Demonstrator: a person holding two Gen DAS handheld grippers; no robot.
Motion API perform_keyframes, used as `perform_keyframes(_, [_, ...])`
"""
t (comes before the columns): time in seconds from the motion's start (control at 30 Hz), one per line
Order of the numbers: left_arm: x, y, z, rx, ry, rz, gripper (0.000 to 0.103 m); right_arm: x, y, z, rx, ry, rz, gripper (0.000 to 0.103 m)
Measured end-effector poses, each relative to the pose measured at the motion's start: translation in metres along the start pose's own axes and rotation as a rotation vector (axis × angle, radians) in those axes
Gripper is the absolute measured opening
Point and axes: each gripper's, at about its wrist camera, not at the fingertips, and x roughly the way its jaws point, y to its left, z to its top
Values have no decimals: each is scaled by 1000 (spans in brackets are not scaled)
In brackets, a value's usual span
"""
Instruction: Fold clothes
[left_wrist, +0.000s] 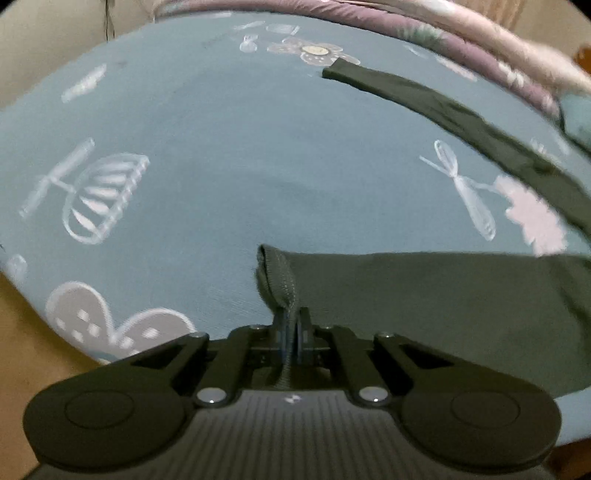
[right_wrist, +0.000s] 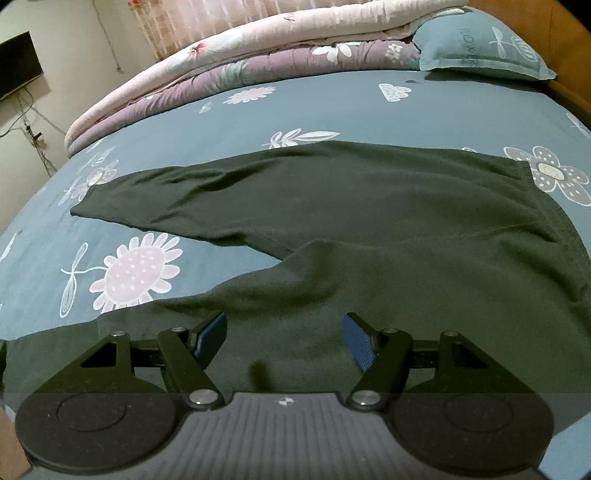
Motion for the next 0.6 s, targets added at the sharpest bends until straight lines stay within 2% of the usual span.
perform_keyframes(0.17, [-8,32,-6,-157,20,-31,5,0,5,4,-31,4,22,74])
perform_keyframes(0.23, [-4,36,-7,-190,39,-30,13,1,7,6,-44,7,33,74])
perform_keyframes(0.33, [-11,45,-6,-235,5,-58,15,1,10,8,-64,11,48,74])
perform_keyframes(0.4, [-20,49,-2,-250,-35,-40,18,2,14,10,-85,17,63,74])
perform_keyframes(0.47, [-30,47,3,-229,-68,-11,24,4,28,9,-156,42,110,74])
perform_keyframes(0.5, [-34,42,6,-214,-82,-21,26,7,38,8,-207,55,129,74])
perform_keyframes(0.57, [-37,30,11,-179,-103,-75,45,14,60,4,-307,84,163,74])
perform_keyframes(0.6, [-37,22,12,-158,-109,-119,50,17,71,2,-357,98,180,74])
